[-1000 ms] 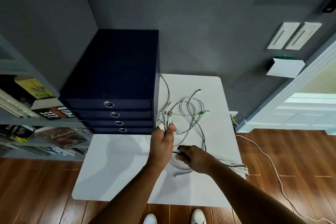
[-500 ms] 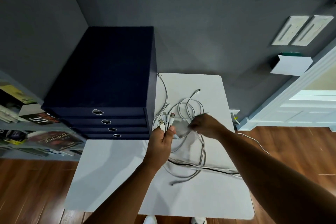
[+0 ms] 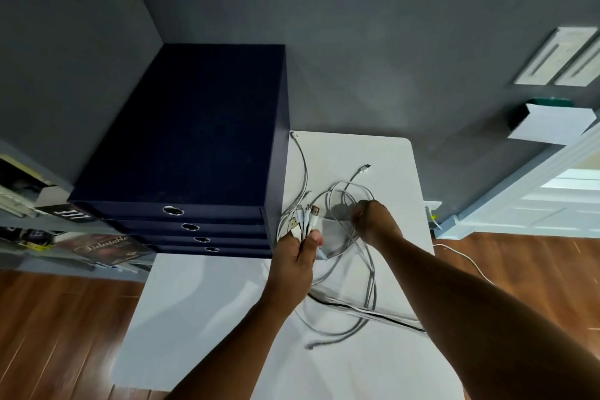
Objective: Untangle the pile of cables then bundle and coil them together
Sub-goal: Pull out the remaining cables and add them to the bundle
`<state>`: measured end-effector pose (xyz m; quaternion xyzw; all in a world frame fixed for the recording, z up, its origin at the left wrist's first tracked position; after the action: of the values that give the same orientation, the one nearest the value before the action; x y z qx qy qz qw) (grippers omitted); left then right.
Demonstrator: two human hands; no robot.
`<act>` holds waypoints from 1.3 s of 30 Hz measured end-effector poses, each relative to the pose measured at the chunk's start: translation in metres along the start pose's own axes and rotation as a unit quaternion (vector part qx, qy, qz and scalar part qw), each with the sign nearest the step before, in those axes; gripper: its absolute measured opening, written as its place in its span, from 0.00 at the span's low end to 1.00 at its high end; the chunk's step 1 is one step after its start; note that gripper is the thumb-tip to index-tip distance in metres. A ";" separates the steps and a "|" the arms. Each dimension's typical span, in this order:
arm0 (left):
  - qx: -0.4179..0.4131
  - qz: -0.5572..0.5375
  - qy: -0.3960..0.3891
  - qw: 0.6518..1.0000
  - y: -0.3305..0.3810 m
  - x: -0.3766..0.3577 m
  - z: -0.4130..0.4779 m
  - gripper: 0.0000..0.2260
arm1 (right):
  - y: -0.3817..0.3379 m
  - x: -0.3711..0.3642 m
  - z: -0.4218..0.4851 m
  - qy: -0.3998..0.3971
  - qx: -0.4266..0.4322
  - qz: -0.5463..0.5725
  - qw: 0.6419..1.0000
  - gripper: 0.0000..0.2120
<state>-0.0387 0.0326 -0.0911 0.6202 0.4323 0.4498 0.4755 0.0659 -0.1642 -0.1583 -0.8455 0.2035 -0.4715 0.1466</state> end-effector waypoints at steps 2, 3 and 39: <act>0.000 0.002 0.002 1.000 -0.001 0.001 0.001 0.17 | 0.000 0.003 0.000 0.017 0.010 0.002 1.000 0.09; -0.001 0.003 0.003 1.000 0.000 0.001 0.001 0.17 | 0.000 0.007 0.000 0.034 0.017 0.013 0.999 0.08; 0.023 -0.061 0.010 0.998 -0.020 0.003 -0.007 0.17 | -0.011 0.005 0.019 0.027 -0.017 0.198 0.980 0.06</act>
<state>-0.0467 0.0406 -0.1092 0.5989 0.4843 0.4163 0.4832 0.0867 -0.1557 -0.1598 -0.7779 0.3784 -0.4524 0.2169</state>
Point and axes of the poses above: each hand's wrist, its own z-axis towards the middle knuckle, its own x-axis out of the back of the hand, y = z × x, the point moved 9 cm from there along z, towards the middle knuckle, and after that the axes turned 15 degrees about -y, right-handed, at the moved point
